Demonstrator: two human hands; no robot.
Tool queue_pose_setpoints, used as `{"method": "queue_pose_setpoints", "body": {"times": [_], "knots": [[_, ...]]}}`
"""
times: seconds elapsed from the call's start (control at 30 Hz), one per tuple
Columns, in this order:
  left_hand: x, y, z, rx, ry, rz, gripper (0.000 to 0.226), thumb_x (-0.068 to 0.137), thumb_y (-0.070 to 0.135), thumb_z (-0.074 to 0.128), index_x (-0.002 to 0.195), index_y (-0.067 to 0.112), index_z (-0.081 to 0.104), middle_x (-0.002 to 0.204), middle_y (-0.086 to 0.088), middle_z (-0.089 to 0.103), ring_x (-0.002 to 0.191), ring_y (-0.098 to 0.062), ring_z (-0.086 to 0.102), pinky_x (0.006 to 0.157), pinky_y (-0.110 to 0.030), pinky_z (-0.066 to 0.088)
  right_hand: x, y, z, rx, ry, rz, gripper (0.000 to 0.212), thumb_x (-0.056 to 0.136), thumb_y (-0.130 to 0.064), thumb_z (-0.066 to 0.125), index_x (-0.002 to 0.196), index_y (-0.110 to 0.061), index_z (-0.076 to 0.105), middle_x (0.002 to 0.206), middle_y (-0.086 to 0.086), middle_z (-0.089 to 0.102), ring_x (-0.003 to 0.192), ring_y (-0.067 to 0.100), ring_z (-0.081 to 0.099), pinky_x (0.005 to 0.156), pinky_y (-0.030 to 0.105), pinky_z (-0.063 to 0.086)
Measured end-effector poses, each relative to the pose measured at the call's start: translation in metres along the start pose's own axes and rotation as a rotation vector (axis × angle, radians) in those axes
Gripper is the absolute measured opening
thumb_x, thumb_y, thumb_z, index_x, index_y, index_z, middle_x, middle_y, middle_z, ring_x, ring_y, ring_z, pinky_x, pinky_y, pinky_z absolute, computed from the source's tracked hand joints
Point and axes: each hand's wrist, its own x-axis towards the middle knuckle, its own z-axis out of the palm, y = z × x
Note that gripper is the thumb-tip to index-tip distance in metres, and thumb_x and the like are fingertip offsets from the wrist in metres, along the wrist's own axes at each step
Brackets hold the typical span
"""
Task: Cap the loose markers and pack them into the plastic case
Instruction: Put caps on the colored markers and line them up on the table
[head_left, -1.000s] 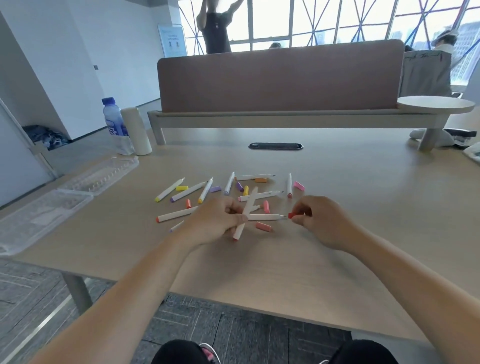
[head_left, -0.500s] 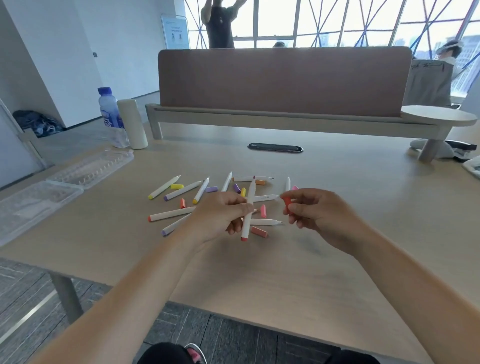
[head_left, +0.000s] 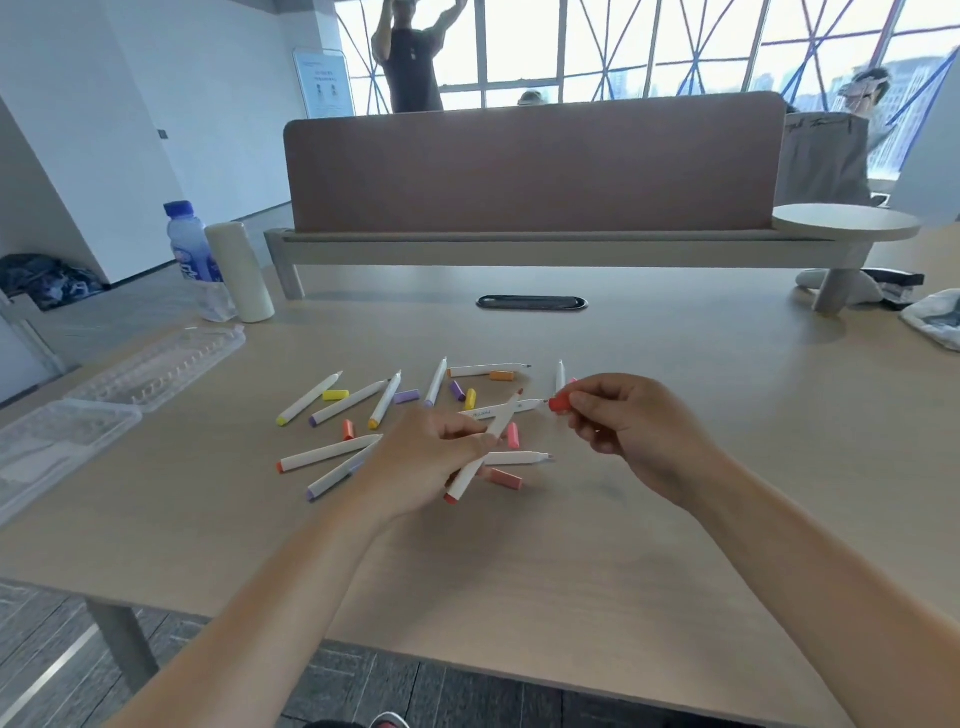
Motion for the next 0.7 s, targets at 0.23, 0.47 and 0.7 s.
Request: {"method": "queue_pose_setpoints", "body": {"times": [0.23, 0.47, 0.7], "knots": [[0.0019, -0.0009, 0.0039, 0.099, -0.023, 0.037, 0.026, 0.091, 0.039, 0.064, 0.068, 0.049, 0.071, 0.075, 0.004, 0.066, 0.08, -0.019, 0.062, 0.071, -0.036, 0.045, -0.0001, -0.0037, 0.0053, -0.068, 0.03, -0.014, 0.01, 0.096, -0.007, 0.06, 0.091, -0.006, 0.068, 0.073, 0.008, 0.068, 0.058, 0.015, 0.048, 0.06, 0.028, 0.042], [-0.0001, 0.0026, 0.0048, 0.136, -0.032, 0.025, 0.015, 0.093, 0.037, 0.063, 0.096, 0.036, 0.077, 0.093, 0.0, 0.071, 0.089, -0.018, 0.062, 0.082, -0.041, 0.05, -0.0016, -0.0068, 0.0065, -0.081, 0.037, -0.027, 0.012, 0.096, -0.007, 0.061, 0.091, -0.005, 0.072, 0.072, 0.007, 0.066, 0.058, 0.015, 0.046, 0.06, 0.028, 0.041], [0.003, -0.0019, 0.0084, 0.148, -0.058, 0.014, 0.019, 0.093, 0.041, 0.061, 0.101, 0.035, 0.077, 0.089, 0.008, 0.072, 0.088, -0.014, 0.062, 0.084, -0.042, 0.051, -0.0042, -0.0063, 0.0104, -0.154, -0.016, -0.056, 0.015, 0.095, -0.005, 0.061, 0.093, -0.008, 0.075, 0.068, 0.006, 0.063, 0.055, 0.013, 0.045, 0.053, 0.02, 0.038]]}}
